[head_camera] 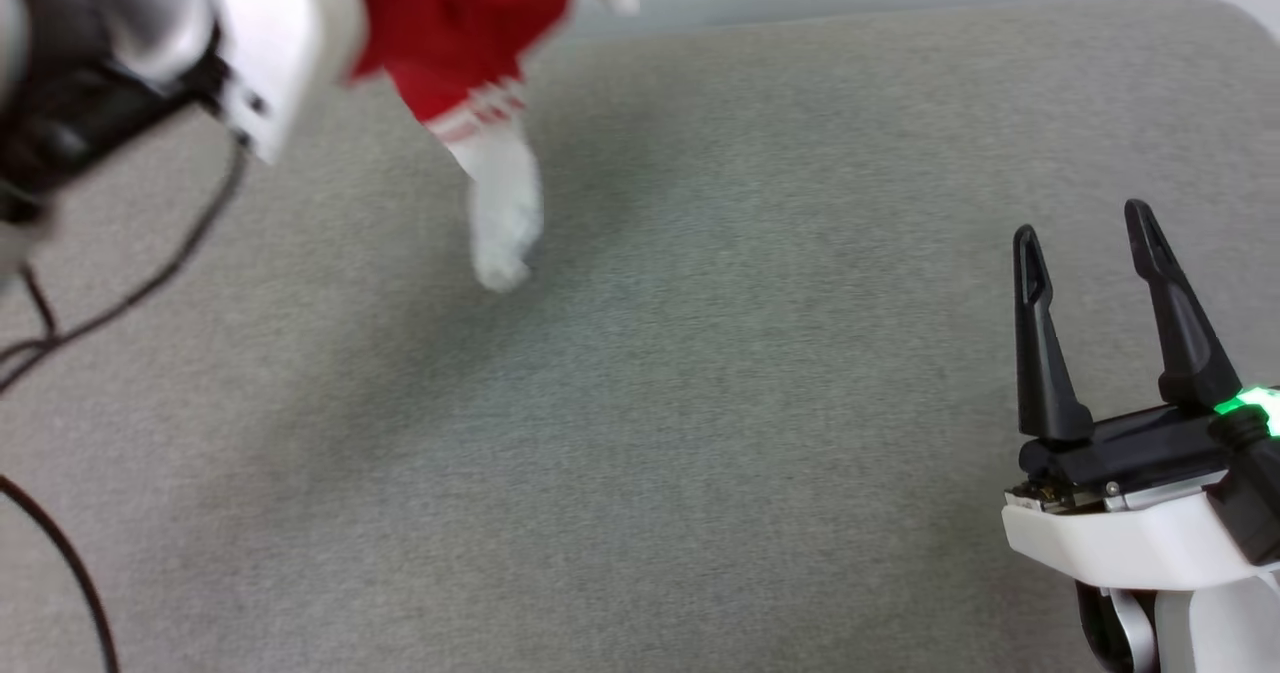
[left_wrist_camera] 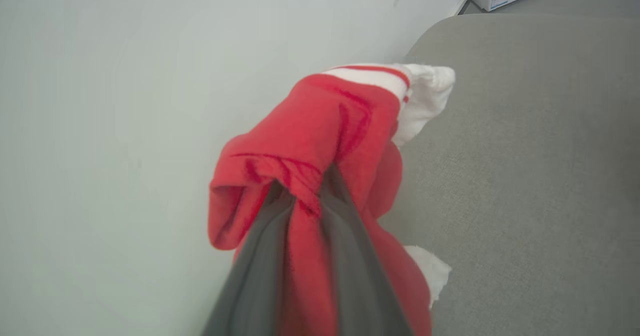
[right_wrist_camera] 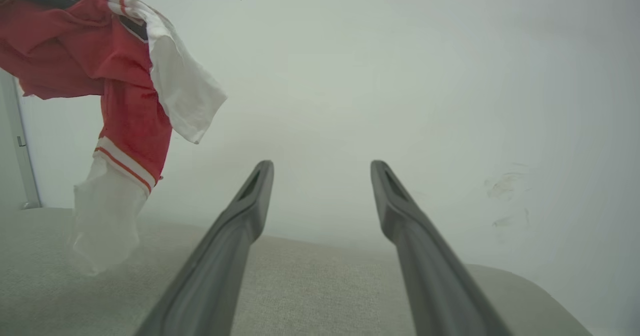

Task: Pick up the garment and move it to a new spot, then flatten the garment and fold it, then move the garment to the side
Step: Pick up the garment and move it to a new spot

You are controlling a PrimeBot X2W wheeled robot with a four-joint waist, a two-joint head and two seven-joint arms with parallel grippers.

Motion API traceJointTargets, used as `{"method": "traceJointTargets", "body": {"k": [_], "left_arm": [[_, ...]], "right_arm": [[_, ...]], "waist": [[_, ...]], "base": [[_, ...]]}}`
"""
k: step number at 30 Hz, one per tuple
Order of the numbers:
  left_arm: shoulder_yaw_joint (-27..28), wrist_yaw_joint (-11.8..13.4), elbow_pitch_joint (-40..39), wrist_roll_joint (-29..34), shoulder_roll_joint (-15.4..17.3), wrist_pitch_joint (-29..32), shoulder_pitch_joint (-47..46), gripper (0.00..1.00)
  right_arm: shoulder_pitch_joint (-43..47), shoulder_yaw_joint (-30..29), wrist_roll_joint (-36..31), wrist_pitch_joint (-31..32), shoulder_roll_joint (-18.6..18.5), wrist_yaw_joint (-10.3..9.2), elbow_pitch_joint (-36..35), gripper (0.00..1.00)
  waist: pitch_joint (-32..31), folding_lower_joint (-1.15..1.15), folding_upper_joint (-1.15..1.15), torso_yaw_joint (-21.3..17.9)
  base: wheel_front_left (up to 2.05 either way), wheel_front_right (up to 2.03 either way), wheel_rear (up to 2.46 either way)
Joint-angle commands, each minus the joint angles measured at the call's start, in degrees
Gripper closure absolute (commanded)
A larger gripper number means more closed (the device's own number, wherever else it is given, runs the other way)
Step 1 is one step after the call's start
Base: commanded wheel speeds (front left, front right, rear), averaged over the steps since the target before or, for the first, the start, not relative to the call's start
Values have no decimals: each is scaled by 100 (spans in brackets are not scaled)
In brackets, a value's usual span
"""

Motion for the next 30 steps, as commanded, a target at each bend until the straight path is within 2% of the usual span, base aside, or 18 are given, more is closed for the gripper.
{"method": "traceJointTargets", "body": {"k": [1, 7, 12, 21, 30], "left_arm": [[-43, 4, -71, 8, -27, -32, 90, 100], [-581, 4, -504, 120, -327, -76, 543, 100], [-1050, 24, -495, 190, -594, -233, 1090, 100], [-1645, 33, 454, 256, -1100, -797, 2169, 100], [-1931, 0, 1493, 384, -1711, -1183, 3098, 100]], "right_arm": [[48, -3, 34, -14, 21, -3, 5, 0], [91, -11, 85, -14, 20, -3, 28, 0], [82, -31, 104, -14, 20, -2, 44, 0], [-59, -33, 63, -14, 20, -2, 131, 0], [-66, -75, 30, -14, 20, -2, 213, 0]], "waist": [[-43, 0, 0, -109], [-35, 0, 0, -289], [53, 0, 0, -353], [355, 0, 0, -423], [491, 0, 0, -395]], "base": [[0, 0, 0], [0, 0, 0], [0, 0, 0], [0, 0, 0], [0, 0, 0]]}}
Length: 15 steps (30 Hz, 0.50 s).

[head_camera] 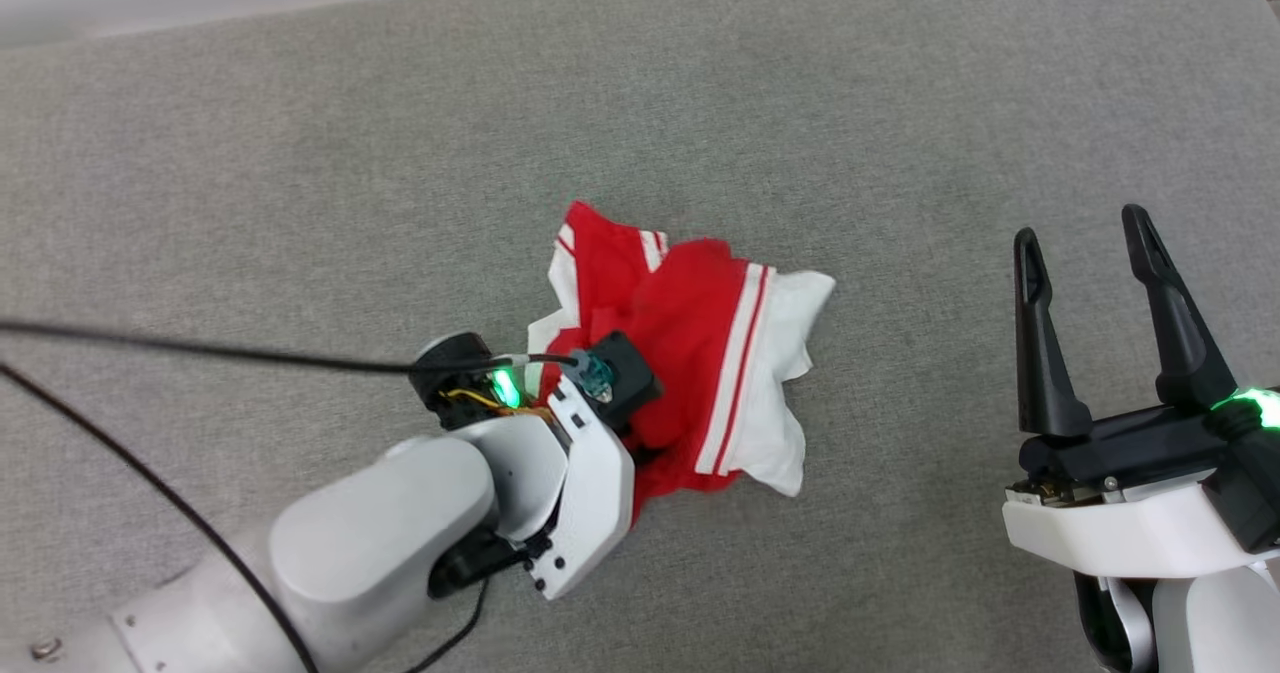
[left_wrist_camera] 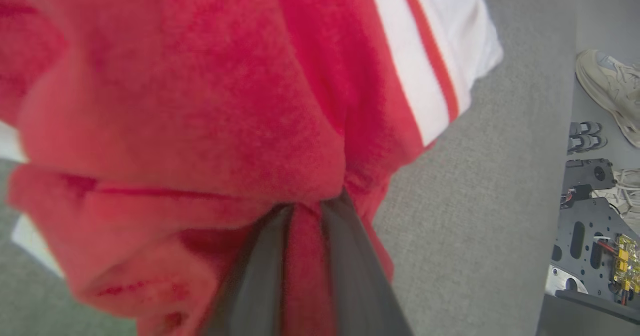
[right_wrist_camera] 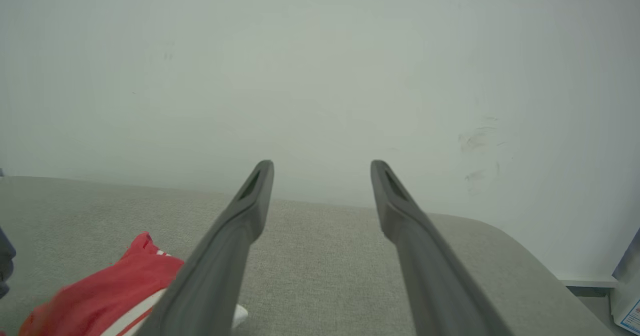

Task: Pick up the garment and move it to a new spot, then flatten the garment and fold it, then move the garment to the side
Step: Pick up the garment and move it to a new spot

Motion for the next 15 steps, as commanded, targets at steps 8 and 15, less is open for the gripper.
{"method": "traceJointTargets", "body": {"k": [8, 15], "left_arm": [[260, 143, 329, 92, -387, -1040, 174, 0], [640, 800, 104, 507, -378, -2147, 280, 0]], "right_arm": [[125, -41, -76, -14, 15, -3, 139, 0], [332, -60, -128, -14, 15, -3, 225, 0]], "waist": [[-347, 0, 0, 194], [-715, 0, 0, 381]], "base": [[0, 0, 0], [0, 0, 0]]}}
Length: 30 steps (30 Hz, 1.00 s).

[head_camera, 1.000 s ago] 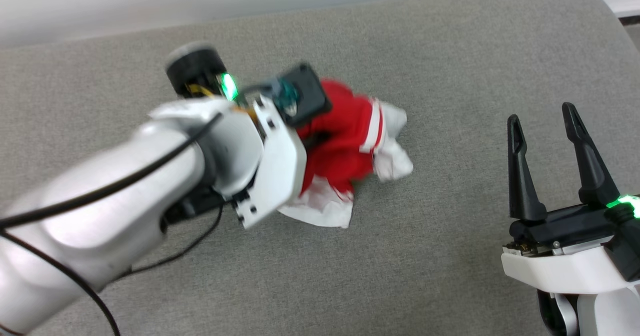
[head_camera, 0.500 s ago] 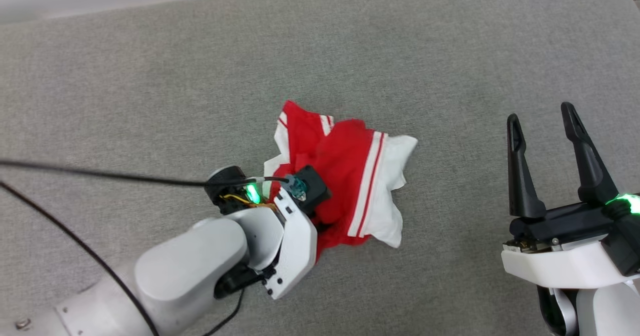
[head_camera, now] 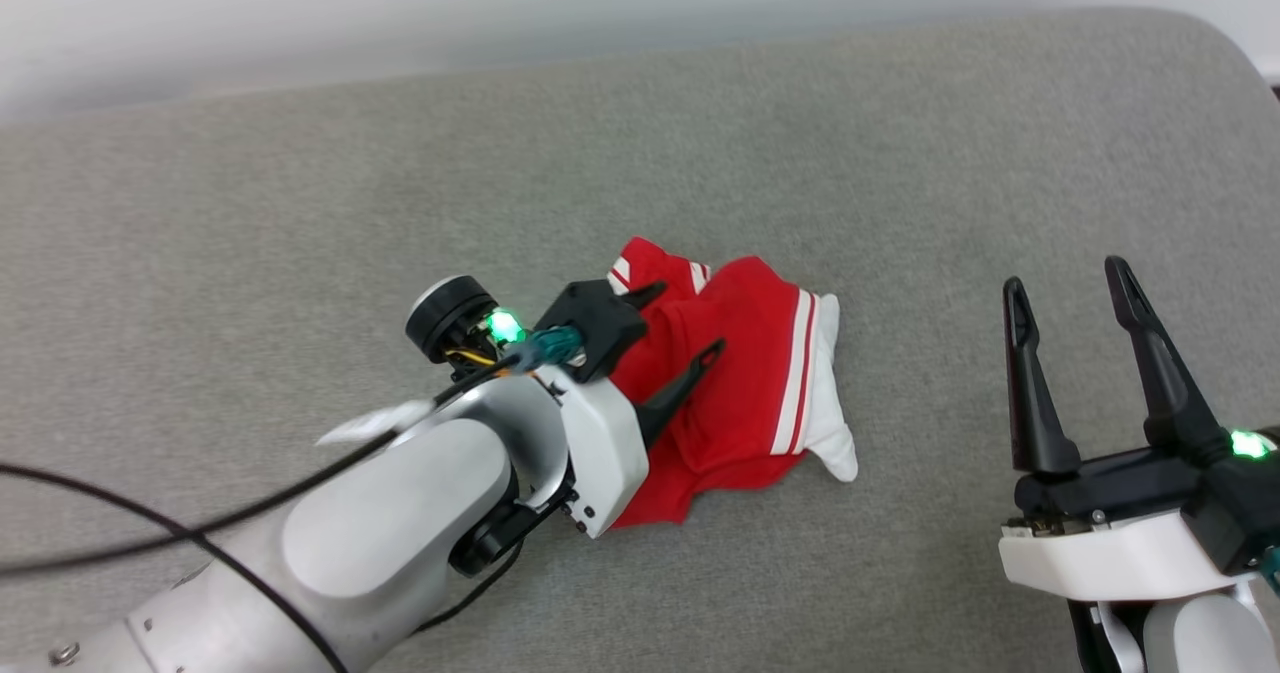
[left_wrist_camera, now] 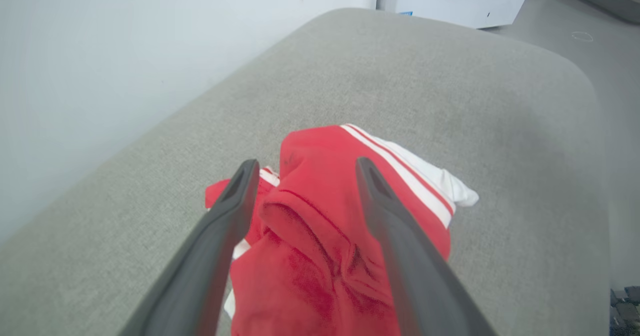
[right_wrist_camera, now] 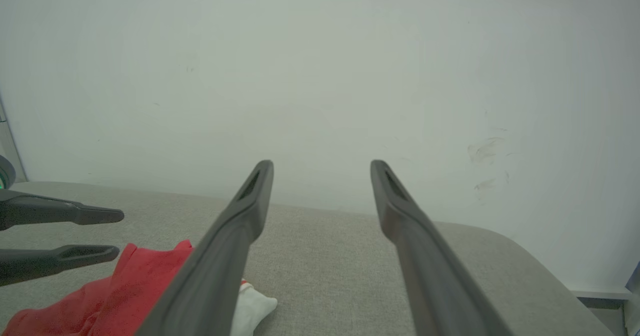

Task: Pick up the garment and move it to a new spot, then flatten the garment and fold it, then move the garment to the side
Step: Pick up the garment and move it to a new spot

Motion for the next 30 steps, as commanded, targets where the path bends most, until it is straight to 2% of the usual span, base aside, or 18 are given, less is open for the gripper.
{"method": "traceJointTargets", "body": {"k": [1, 8, 12, 18, 24, 27, 30], "left_arm": [[89, 150, -83, 56, 26, -205, 137, 0], [610, 1301, -390, 390, 221, -1239, 578, 0], [915, 1910, -540, 573, 395, -1473, 947, 0], [1725, 2604, -1072, 1030, 536, -1556, 1799, 0], [2834, 3020, -1662, 1669, 291, -1548, 2963, 0], [3358, 3062, -1837, 1985, 53, -1549, 3510, 0], [3826, 2944, -1956, 2259, -246, -1550, 3929, 0]], "right_arm": [[84, -18, -47, -14, 13, -4, 21, 0], [268, -72, -90, -14, 13, -3, 63, 0], [350, -77, -111, -14, 12, -4, 89, 0], [436, -118, -95, -14, 12, -4, 112, 0], [537, -141, -53, -14, 11, -4, 164, 0], [576, -172, 18, -14, 11, -4, 229, 0], [634, -204, 93, -14, 11, -4, 303, 0]], "waist": [[-166, 0, 0, 123], [-425, 0, 0, 362], [-520, 0, 0, 474], [-632, 0, 0, 583], [-722, 0, 0, 673], [-771, 0, 0, 702], [-812, 0, 0, 726]], "base": [[0, 0, 0], [0, 0, 0], [0, 0, 0], [0, 0, 0], [0, 0, 0], [0, 0, 0], [0, 0, 0]]}}
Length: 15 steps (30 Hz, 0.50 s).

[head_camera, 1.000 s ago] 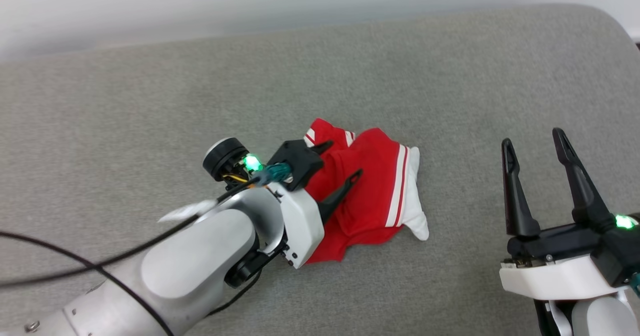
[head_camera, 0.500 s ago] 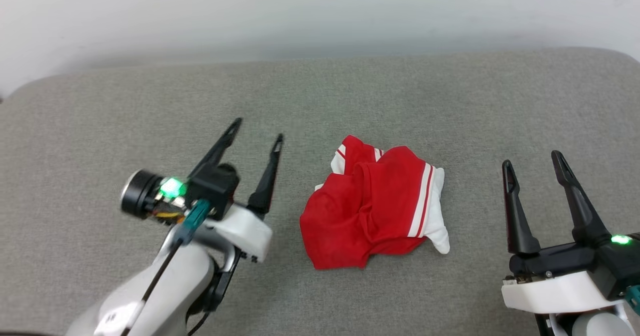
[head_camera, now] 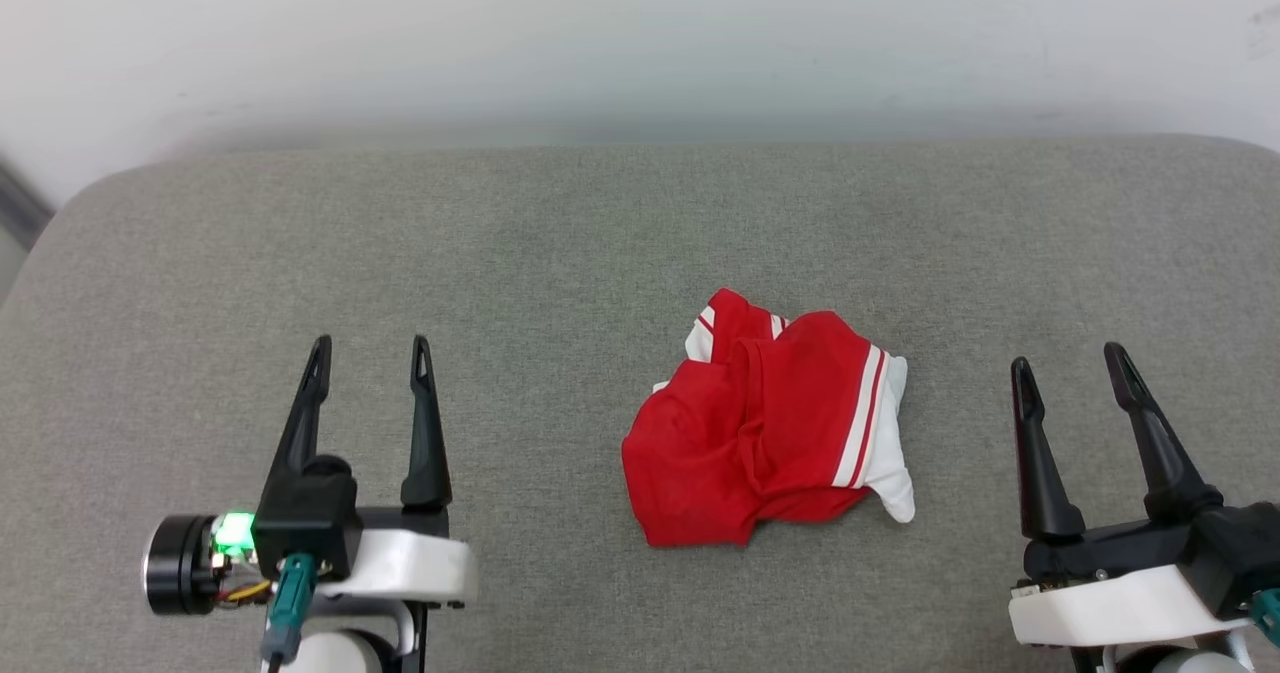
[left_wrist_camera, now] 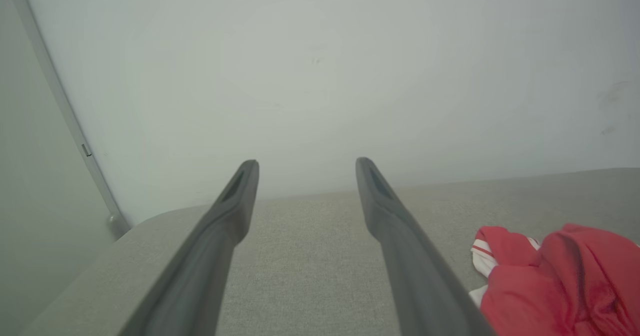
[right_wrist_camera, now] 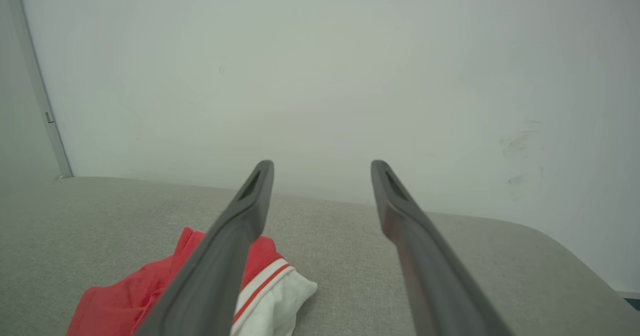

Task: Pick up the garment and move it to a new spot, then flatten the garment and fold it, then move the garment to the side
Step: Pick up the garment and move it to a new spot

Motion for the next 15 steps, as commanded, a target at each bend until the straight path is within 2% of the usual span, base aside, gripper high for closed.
{"method": "traceJointTargets", "body": {"k": [1, 6, 15], "left_arm": [[206, -90, -54, 160, -153, -14, 216, 0], [809, -522, -145, 506, -679, -14, 750, 0], [1564, -1294, 89, 1069, -1332, -15, 1313, 0]], "right_arm": [[80, -22, 56, -14, 9, -3, 47, 0], [164, -68, 191, -14, 8, -4, 189, 0], [354, -151, 410, -14, 9, -3, 400, 0]], "waist": [[-27, 0, 0, 16], [-79, 0, 0, 15], [-176, 0, 0, -21]], "base": [[0, 0, 0], [0, 0, 0], [0, 0, 0]]}}
